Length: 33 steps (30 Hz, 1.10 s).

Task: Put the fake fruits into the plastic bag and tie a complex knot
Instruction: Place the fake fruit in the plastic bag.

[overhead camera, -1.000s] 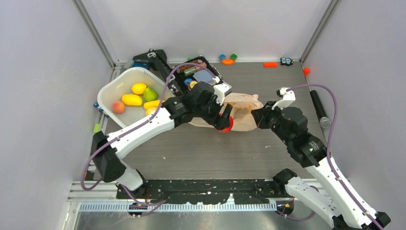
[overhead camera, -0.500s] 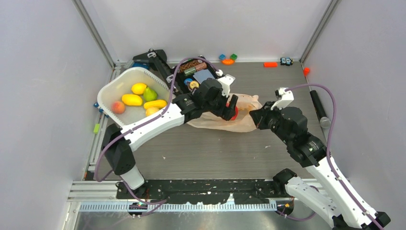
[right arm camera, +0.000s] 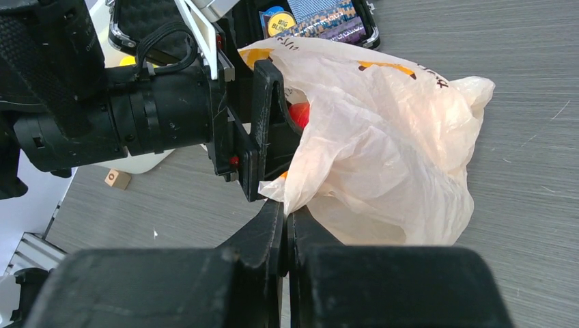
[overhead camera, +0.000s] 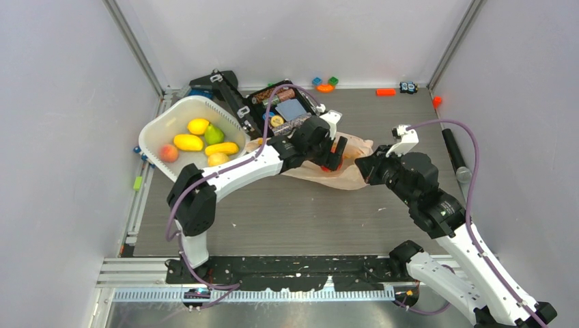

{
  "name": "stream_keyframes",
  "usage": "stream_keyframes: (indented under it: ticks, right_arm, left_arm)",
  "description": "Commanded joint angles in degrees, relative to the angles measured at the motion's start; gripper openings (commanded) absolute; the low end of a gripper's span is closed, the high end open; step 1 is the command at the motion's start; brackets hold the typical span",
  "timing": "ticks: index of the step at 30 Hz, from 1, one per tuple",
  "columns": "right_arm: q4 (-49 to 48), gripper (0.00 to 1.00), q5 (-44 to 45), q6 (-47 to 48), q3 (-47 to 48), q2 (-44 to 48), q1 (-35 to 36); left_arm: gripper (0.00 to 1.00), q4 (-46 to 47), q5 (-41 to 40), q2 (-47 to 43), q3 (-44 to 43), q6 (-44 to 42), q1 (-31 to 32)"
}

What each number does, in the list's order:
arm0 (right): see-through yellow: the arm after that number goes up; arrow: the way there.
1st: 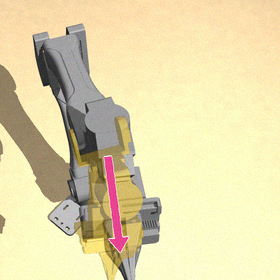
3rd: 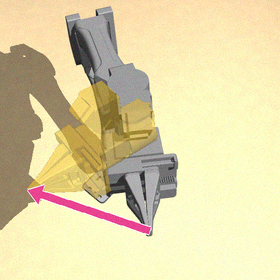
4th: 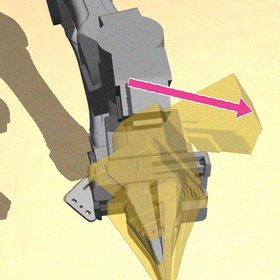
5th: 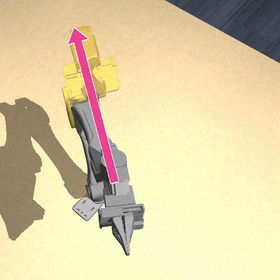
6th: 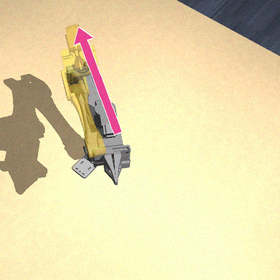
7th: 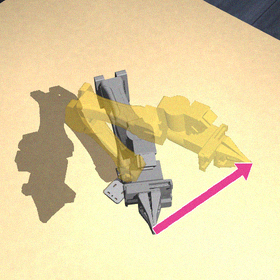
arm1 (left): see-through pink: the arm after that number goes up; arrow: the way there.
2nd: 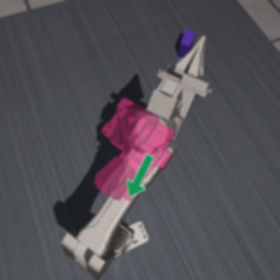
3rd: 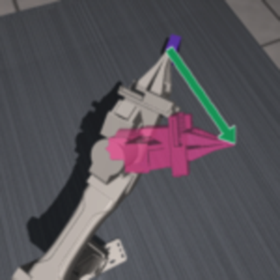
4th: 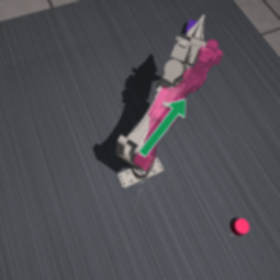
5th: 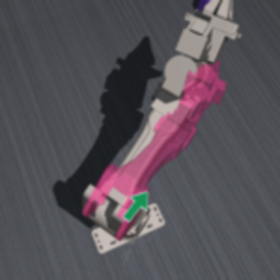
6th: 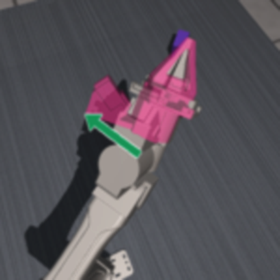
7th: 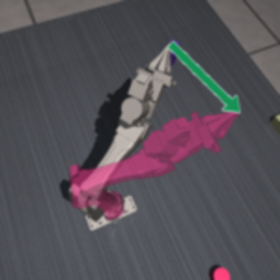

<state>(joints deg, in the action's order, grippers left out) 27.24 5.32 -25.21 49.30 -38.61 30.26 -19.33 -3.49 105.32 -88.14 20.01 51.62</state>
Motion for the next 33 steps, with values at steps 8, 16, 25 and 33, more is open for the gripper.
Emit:
stream_keyframes:
  ticks: [8,16,25,33]
  right_arm:
    - [-2.4,0.05,1.6,-0.3,1.2,0.6,0.1]
    - [-3.6,0.05,2.3,-0.4,0.5,1.3,0.1]
    - [-4.1,0.05,2.7,-0.2,0.4,1.3,0.1]
    - [-5.0,0.05,2.3,-0.3,-0.2,1.1,0.1]
  left_arm:
    - [0.99,2.3,-1.8,-2.6,-1.2,-0.4,-0.3]
    - [0.99,6.4,0.8,-7.6,2.7,-3.0,-0.2]
    - [0.99,5.7,-0.9,-21.1,11.3,-6.5,-0.2]
    - [0.99,-4.9,-10.6,-33.9,14.7,-11.0,-0.3]
